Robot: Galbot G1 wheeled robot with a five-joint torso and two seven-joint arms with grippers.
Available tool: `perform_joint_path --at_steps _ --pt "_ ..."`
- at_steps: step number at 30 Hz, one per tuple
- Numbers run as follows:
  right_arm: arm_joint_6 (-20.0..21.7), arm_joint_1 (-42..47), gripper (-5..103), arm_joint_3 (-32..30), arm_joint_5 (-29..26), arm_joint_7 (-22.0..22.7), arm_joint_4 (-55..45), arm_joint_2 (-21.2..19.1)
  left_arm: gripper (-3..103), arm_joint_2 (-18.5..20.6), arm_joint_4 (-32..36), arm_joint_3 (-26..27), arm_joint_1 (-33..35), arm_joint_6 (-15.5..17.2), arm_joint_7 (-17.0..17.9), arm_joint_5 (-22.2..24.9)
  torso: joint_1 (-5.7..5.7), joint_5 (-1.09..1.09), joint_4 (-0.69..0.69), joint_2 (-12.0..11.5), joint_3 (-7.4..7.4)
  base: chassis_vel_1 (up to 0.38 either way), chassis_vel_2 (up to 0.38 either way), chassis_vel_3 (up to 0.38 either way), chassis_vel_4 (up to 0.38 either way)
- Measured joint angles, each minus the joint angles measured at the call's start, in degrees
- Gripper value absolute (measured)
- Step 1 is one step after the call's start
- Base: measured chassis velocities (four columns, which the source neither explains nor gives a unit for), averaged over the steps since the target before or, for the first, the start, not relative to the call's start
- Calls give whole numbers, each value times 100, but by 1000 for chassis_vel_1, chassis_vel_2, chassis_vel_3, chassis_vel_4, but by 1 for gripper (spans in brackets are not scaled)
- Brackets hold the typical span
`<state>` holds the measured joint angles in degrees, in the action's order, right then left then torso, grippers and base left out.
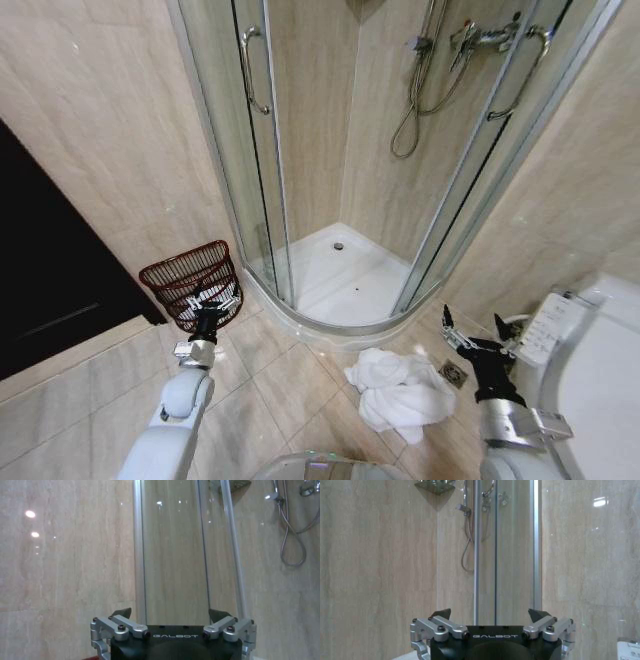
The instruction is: Discard the used towel into the hamper.
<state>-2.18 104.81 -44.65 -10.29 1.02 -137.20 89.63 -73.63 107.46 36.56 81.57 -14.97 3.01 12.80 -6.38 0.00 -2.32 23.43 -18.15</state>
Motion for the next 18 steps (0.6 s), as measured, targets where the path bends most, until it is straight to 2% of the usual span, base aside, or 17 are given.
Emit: perform_joint_path --at_steps 18 --pt "-75 52 100 -13 -5 -13 29 1 100 -42 -18 -29 -20 -9 1 -34 0 0 0 0 0 59 -60 -56 54"
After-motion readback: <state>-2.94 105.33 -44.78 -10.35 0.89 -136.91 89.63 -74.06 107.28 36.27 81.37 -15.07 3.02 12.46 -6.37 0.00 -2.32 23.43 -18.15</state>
